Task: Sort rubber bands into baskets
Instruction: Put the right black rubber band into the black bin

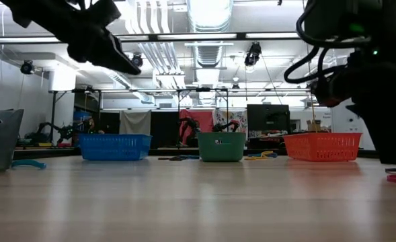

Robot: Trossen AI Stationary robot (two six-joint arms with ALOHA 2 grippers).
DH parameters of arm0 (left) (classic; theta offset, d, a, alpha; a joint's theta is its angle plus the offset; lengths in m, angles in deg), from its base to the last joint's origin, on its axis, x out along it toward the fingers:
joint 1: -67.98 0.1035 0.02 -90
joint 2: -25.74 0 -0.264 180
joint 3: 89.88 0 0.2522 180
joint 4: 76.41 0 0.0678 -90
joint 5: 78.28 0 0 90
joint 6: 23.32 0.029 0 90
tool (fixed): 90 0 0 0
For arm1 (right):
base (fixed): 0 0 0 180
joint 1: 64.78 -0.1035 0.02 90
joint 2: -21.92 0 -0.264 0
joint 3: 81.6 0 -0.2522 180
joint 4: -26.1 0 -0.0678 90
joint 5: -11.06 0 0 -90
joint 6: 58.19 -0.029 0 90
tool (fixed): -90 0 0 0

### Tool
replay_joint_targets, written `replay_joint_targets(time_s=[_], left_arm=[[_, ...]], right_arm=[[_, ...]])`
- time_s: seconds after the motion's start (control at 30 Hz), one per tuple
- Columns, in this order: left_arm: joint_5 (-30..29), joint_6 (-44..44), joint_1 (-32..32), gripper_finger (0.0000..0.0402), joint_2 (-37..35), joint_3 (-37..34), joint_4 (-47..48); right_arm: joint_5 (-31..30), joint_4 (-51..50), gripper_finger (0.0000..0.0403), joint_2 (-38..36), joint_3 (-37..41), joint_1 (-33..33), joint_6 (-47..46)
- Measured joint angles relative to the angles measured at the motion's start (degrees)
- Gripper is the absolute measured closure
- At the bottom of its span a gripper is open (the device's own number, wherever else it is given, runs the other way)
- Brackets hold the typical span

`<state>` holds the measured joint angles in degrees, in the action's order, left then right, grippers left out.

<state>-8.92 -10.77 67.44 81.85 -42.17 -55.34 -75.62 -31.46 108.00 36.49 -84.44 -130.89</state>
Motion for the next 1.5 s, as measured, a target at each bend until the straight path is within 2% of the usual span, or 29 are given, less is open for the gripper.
replay_joint_targets(time_s=[0.17, 0.27, 0.4, 0.57, 0.63, 0.8, 1.0, 1.1, 1.27, 1.5], left_arm=[[0.0, 0.1, 0.0, 0.0238, -3.5, 0.0, -0.3], [0.0, 0.1, 0.0, 0.0238, -4.2, 0.0, -0.4], [0.0, 0.1, 0.0, 0.0238, -4.0, 0.0, -0.4], [0.0, 0.0, 0.0, 0.0238, -3.1, 0.0, -0.3], [0.1, 0.0, 0.0, 0.0238, -3.0, 0.0, -0.3], [0.9, -1.2, 0.0, 0.0238, -3.0, 0.0, 1.0], [14.8, -1.5, 0.0, 0.0238, -2.4, -0.4, -2.1], [19.3, -1.4, 0.0, 0.0238, -1.1, -1.2, -6.0], [20.2, -1.2, 0.0, 0.0238, 2.5, -2.2, -11.0], [20.4, -1.2, 0.0, 0.0238, 7.9, -2.3, -18.6]], right_arm=[[0.2, 1.5, 0.0223, 2.5, 0.3, -0.2, 1.4], [0.2, 1.9, 0.0240, 3.9, 0.2, -0.2, 2.6], [0.1, 2.1, 0.0288, 5.6, 0.2, -0.2, 3.8], [-0.3, 2.1, 0.0372, 6.5, 0.3, -0.2, 6.3], [-0.4, 2.3, 0.0387, 6.6, 0.3, -0.4, 8.2], [-1.9, 2.4, 0.0393, 4.2, 0.3, -0.6, 11.8], [-10.1, 5.3, 0.0394, -2.1, -0.2, -0.3, 14.3], [-13.0, 9.4, 0.0394, -4.5, -0.1, -0.2, 17.0], [-17.1, 20.5, 0.0394, -7.2, -0.2, 0.8, 25.6], [-17.5, 32.8, 0.0394, -7.2, -0.2, 4.1, 40.1]])
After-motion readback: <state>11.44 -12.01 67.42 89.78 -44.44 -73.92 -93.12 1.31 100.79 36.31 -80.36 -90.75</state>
